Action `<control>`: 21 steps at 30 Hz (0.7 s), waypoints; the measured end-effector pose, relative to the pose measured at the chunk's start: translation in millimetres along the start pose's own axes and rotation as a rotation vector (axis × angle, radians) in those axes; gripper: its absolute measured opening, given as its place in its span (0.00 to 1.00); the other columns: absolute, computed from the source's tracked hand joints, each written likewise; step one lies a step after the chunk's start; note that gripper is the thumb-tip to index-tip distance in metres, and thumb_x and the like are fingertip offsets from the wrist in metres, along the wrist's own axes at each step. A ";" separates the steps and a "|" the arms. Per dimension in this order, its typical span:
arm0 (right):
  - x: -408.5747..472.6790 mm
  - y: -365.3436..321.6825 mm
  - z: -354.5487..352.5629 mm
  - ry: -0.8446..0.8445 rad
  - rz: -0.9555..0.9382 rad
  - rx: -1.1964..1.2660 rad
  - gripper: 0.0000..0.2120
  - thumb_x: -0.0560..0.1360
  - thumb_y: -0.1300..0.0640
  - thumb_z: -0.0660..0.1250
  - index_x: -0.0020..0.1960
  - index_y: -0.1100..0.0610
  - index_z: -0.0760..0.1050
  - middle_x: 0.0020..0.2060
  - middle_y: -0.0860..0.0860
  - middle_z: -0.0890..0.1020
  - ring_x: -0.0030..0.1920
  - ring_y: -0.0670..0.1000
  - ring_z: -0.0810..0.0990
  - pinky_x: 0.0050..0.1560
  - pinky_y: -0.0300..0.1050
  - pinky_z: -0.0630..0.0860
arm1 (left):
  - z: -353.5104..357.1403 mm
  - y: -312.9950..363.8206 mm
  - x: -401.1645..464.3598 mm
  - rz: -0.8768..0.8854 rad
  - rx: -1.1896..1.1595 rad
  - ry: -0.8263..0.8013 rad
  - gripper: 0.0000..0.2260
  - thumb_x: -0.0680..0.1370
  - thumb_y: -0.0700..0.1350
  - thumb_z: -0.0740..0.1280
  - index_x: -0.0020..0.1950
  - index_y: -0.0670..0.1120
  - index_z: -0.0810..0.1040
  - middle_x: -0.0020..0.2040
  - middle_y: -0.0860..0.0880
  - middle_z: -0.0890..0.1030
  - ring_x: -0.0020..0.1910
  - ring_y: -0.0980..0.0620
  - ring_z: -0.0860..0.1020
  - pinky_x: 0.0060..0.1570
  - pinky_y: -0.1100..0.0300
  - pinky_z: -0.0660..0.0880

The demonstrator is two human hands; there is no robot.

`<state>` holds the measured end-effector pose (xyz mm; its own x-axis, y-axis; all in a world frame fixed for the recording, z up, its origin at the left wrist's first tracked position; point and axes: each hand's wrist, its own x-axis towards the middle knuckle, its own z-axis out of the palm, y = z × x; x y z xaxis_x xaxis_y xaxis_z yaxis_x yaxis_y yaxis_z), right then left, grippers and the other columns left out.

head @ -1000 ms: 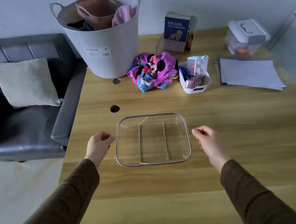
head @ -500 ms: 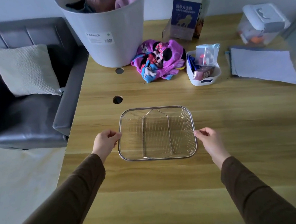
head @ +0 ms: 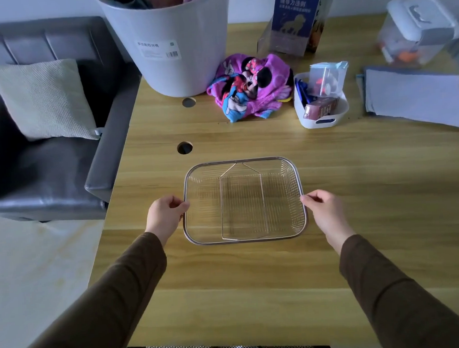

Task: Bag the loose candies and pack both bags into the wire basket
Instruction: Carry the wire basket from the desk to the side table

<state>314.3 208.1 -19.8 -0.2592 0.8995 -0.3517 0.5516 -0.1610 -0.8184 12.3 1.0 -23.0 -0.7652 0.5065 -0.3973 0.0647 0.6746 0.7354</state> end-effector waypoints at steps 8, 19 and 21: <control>-9.0 -19.5 12.5 -0.014 -0.093 -0.016 0.08 0.77 0.56 0.72 0.40 0.58 0.82 0.34 0.51 0.82 0.36 0.50 0.74 0.36 0.44 0.69 | -24.4 -12.9 -16.8 -0.029 -0.028 0.055 0.08 0.79 0.44 0.73 0.47 0.38 0.83 0.41 0.40 0.83 0.40 0.47 0.78 0.51 0.45 0.82; -34.8 -56.3 75.0 -0.101 -0.184 -0.073 0.07 0.76 0.54 0.71 0.43 0.57 0.83 0.39 0.51 0.85 0.38 0.49 0.77 0.41 0.44 0.71 | -98.7 -56.0 -33.9 -0.078 -0.144 0.133 0.07 0.80 0.45 0.72 0.48 0.41 0.83 0.44 0.40 0.85 0.43 0.46 0.81 0.55 0.44 0.83; -43.2 -64.8 93.5 -0.115 -0.197 -0.094 0.07 0.76 0.53 0.71 0.42 0.55 0.83 0.39 0.50 0.85 0.38 0.49 0.78 0.42 0.45 0.72 | -117.7 -68.3 -37.5 -0.085 -0.157 0.155 0.07 0.80 0.44 0.72 0.48 0.40 0.83 0.47 0.36 0.86 0.42 0.46 0.80 0.56 0.43 0.82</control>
<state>215.5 141.7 5.9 -0.4542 0.8570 -0.2433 0.5517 0.0562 -0.8321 -38.8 -127.3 6.3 -0.8537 0.3549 -0.3810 -0.0950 0.6132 0.7842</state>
